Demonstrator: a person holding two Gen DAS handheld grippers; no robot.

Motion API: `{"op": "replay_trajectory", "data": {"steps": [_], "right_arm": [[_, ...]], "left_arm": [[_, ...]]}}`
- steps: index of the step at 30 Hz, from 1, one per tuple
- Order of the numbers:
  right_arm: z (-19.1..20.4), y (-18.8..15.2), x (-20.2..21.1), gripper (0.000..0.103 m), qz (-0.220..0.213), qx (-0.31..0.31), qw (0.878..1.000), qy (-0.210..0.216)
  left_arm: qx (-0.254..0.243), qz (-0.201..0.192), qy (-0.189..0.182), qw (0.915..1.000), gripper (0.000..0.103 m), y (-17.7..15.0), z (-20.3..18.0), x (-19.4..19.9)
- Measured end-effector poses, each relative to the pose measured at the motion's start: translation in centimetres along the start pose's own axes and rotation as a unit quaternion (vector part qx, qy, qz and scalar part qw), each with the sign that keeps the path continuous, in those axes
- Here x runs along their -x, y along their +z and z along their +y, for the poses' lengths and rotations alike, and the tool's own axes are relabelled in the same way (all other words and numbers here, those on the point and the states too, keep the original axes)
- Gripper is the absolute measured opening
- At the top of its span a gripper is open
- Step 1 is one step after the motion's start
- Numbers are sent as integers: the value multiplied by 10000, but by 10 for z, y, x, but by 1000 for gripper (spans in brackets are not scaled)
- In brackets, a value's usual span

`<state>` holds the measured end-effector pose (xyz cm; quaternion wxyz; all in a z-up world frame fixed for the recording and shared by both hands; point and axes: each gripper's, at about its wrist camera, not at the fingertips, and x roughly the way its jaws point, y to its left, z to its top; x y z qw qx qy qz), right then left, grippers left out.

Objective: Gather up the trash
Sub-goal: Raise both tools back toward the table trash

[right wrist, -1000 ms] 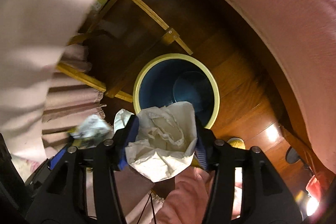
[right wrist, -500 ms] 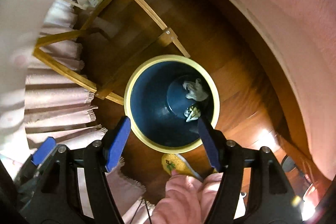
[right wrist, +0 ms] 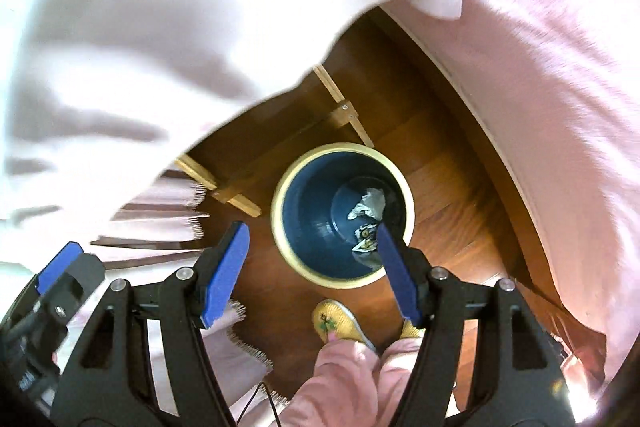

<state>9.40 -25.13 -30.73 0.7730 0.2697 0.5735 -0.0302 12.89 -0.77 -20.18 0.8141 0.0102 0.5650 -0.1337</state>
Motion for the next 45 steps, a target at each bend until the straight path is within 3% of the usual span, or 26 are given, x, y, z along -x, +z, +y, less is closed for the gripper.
{"op": "replay_trajectory", "data": {"steps": [6,13,24,30,37,45], "right_arm": [[14,-3,68,64,-100,90,9999,102],[34,1,153,65,-334,254,9989,191],[78,21,264,66,-1362,311,9901,138],[100,33,294,66,-1852,207,9825,78],[115,49,300,66,-2142,116,9767,-78],[108,79,276,66,-1999,-71,9793,-293]], "left_arm": [[-39,-286,-15,9996,82,16,-2,71],[-541,-648,-225,9962,82,35,-30,159],[-1062,-1129,-633,9859,82,98,-48,258],[-1415,-1169,-601,9812,82,129,-52,271],[-1900,-1043,-507,9749,78,144,-58,248],[-1970,-770,-585,9756,78,167,-68,216]]}}
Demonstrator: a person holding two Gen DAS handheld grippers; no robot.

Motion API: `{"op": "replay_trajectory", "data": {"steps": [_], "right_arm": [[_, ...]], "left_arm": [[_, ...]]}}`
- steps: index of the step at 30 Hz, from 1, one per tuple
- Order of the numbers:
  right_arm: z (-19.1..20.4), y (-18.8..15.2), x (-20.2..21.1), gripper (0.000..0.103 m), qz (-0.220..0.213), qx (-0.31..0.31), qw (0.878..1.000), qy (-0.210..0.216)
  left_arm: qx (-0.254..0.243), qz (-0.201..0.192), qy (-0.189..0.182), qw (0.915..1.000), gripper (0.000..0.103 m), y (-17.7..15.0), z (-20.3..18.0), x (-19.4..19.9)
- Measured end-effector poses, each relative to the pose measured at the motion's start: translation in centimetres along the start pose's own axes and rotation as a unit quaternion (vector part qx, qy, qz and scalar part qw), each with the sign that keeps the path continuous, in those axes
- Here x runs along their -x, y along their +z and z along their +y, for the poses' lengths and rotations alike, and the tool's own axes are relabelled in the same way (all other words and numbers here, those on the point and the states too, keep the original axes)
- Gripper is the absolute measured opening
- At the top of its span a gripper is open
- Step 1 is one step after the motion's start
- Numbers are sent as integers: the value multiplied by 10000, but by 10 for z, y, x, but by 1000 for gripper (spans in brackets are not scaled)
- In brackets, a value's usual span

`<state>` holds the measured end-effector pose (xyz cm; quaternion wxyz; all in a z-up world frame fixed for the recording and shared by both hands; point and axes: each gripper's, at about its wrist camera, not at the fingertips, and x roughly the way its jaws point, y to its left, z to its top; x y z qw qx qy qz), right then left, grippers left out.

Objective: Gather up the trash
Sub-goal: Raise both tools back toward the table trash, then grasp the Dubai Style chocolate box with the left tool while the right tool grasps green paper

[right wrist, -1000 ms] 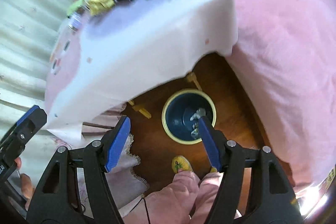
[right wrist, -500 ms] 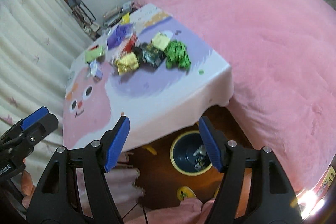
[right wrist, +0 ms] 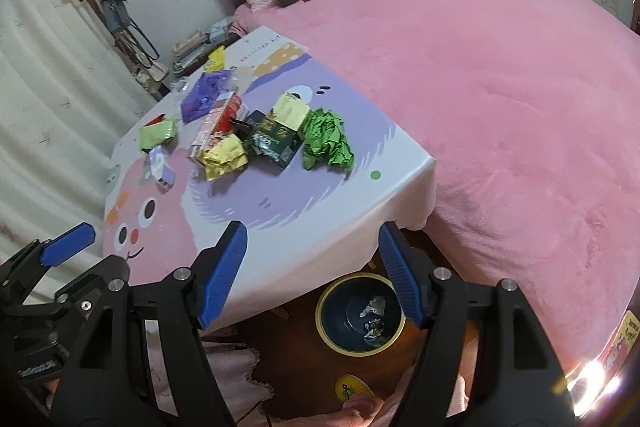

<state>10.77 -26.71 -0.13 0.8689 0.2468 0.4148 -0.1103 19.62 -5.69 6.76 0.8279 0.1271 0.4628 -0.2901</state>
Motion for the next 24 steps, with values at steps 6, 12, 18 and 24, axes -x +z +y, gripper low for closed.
{"op": "replay_trajectory", "data": {"steps": [6,12,18,24], "right_arm": [[-10,28,-51,66,183,46,9998,96],[-23,69,-122,66,711,365,9963,313],[-28,108,-188,66,1167,796,9879,637],[-30,125,-243,65,1605,1203,9749,969]], "left_arm": [[184,208,175,9995,77,29,0,-44],[701,588,556,9943,77,68,7,-97],[1160,925,757,9860,77,102,10,-146],[1395,1099,1015,9789,77,121,13,-177]]}}
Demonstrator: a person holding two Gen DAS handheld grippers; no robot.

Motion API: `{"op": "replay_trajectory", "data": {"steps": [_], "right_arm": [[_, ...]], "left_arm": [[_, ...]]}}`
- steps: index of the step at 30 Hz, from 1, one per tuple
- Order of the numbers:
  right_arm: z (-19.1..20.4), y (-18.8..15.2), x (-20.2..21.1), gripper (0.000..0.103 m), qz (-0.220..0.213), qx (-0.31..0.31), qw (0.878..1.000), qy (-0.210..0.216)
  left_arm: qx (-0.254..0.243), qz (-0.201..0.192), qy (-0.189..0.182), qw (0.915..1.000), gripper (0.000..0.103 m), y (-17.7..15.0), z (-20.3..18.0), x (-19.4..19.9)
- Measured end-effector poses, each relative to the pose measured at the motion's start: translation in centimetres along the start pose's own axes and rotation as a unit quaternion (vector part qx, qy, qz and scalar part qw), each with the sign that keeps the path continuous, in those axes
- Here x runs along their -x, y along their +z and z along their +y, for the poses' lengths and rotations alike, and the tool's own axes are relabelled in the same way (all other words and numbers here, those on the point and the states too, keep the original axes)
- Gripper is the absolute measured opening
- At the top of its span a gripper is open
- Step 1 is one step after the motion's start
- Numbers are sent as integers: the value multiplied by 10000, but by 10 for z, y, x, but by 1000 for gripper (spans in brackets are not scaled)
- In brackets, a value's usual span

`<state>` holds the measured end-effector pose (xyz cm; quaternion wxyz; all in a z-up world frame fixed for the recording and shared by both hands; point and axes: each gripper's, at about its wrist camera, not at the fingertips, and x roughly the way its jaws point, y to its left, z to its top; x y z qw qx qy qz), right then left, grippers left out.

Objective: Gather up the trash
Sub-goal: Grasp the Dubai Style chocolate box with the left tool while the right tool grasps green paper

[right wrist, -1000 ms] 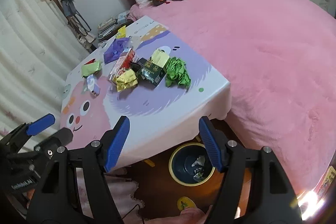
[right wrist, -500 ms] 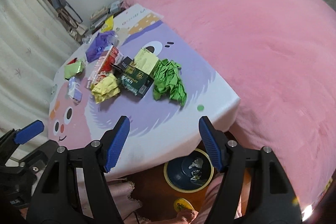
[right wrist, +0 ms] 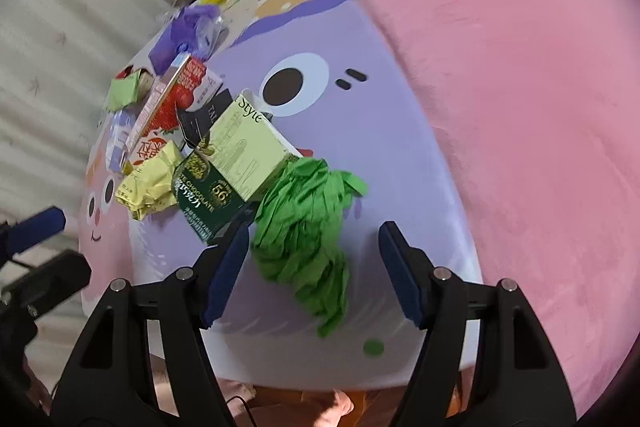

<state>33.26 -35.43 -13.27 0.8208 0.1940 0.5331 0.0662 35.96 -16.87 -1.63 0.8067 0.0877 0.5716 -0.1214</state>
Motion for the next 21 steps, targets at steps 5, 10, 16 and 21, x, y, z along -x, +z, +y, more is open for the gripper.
{"op": "replay_trajectory", "data": {"steps": [5,10,16,21], "right_arm": [[2,9,-14,39,169,538,9982,220],[1,19,-10,35,219,808,9958,384],[-17,28,12,35,89,695,9963,508],[-37,30,18,35,93,506,9974,502]], "left_arm": [[78,64,-60,9999,77,14,-9,-11],[-175,132,-100,9997,77,32,-28,-26],[-422,442,-88,9981,77,58,-46,-59],[-681,686,-29,9953,77,72,-56,-86]]}}
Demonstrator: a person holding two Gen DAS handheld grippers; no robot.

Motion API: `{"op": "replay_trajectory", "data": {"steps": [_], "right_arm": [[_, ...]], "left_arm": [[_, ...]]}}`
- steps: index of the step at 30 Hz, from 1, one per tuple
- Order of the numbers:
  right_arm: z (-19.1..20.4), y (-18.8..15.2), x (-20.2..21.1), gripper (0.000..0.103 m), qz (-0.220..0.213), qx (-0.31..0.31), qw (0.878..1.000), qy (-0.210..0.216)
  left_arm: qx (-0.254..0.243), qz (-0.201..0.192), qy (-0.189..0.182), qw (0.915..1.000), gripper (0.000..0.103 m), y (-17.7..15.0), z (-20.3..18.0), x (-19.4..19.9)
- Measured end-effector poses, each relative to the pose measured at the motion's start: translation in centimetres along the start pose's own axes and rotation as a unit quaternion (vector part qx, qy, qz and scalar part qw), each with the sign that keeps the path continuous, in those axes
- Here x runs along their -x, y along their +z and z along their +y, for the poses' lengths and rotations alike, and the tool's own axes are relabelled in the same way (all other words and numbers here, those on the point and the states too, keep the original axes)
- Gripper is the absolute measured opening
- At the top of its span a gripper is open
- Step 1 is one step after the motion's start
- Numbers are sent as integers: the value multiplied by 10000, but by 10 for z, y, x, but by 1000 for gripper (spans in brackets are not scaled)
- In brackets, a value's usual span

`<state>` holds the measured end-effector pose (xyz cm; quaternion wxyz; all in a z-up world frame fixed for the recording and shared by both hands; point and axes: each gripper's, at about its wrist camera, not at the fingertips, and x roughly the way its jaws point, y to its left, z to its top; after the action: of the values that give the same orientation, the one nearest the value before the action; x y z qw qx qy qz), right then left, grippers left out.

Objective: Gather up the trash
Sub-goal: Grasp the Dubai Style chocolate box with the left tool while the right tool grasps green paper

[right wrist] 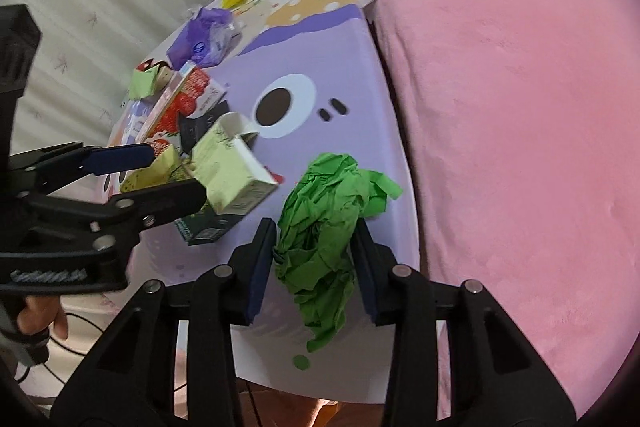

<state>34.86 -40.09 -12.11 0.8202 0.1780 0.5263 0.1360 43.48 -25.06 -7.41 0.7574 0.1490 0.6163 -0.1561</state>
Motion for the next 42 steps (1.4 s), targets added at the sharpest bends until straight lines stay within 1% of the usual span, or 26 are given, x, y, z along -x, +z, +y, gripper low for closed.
{"op": "replay_trajectory", "data": {"steps": [8,10,16,22,25,27,30,32,34,37,42], "right_arm": [[-17,3,3,35,24,-161,9998,125],[-19,3,2,35,36,-187,9997,156],[-19,4,-4,35,129,-178,9995,241],[-19,4,-6,35,163,-169,9993,289],[-20,3,-6,35,166,-176,9993,292],[-20,3,-6,35,163,-153,9993,285],[-19,2,-7,35,175,-149,9993,280],[-18,1,-7,35,181,-142,9993,282],[-16,0,-6,35,195,-114,9993,293],[-11,1,-5,35,186,-39,9994,301],[-2,-1,1,35,122,2,9995,299]], "left_arm": [[-586,371,94,9975,77,15,-9,-29],[-710,409,185,9965,77,18,-11,-36],[-864,456,293,9948,78,26,-16,-48],[-985,486,522,9926,79,29,-24,-59],[-981,499,620,9920,79,29,-25,-62],[-957,440,723,9918,79,27,-26,-64],[-893,333,764,9925,74,24,-29,-61],[-807,265,627,9944,70,22,-28,-58],[-718,235,519,9958,69,19,-25,-55],[-642,92,535,9965,66,12,-22,-46],[-400,-171,378,9983,65,-2,-17,-18]]}}
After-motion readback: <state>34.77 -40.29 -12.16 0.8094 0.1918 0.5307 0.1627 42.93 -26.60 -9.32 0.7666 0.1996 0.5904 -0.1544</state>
